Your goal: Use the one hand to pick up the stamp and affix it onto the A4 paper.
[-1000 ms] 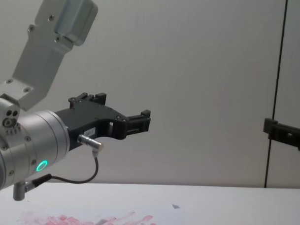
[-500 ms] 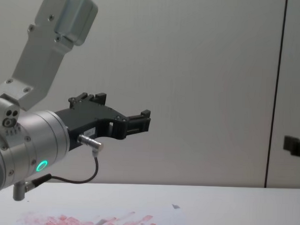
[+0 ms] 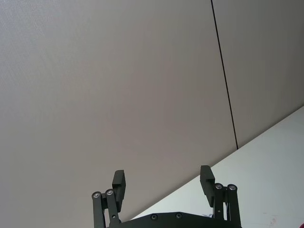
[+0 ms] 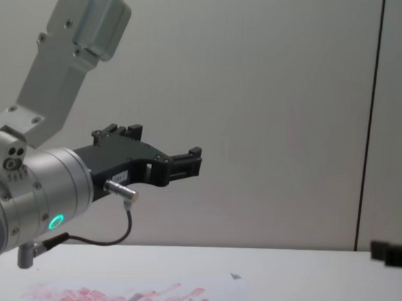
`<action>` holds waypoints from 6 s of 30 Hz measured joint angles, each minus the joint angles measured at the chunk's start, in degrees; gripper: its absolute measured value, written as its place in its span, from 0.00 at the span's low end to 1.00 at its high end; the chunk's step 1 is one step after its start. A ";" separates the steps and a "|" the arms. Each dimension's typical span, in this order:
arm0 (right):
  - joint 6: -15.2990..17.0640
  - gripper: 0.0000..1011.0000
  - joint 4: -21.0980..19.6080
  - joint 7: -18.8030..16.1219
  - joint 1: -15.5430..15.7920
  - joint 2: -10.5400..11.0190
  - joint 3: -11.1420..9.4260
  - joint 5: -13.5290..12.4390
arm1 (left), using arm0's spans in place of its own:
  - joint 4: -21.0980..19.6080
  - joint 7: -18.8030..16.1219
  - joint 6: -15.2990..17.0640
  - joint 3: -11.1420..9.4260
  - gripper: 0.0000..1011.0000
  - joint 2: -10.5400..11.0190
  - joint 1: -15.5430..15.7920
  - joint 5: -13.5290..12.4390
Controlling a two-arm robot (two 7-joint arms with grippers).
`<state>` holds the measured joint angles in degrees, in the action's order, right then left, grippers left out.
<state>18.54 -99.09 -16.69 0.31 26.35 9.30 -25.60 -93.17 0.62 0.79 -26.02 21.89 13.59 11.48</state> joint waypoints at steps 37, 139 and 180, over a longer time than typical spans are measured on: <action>5.76 0.99 13.00 -8.21 -9.71 -6.09 6.82 13.36 | 0.00 0.00 0.00 0.00 0.99 0.00 0.00 0.00; 11.22 0.21 26.41 -23.07 -25.06 -18.65 16.31 21.81 | 0.00 0.00 0.00 0.00 0.99 0.00 0.00 0.00; 12.11 0.21 22.75 -21.58 -27.95 -16.74 12.96 19.08 | 0.00 0.00 0.00 0.00 0.99 0.00 0.00 0.00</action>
<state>30.65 -76.34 -38.26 -27.64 9.61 22.27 -6.52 -93.17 0.62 0.79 -26.02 21.89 13.59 11.48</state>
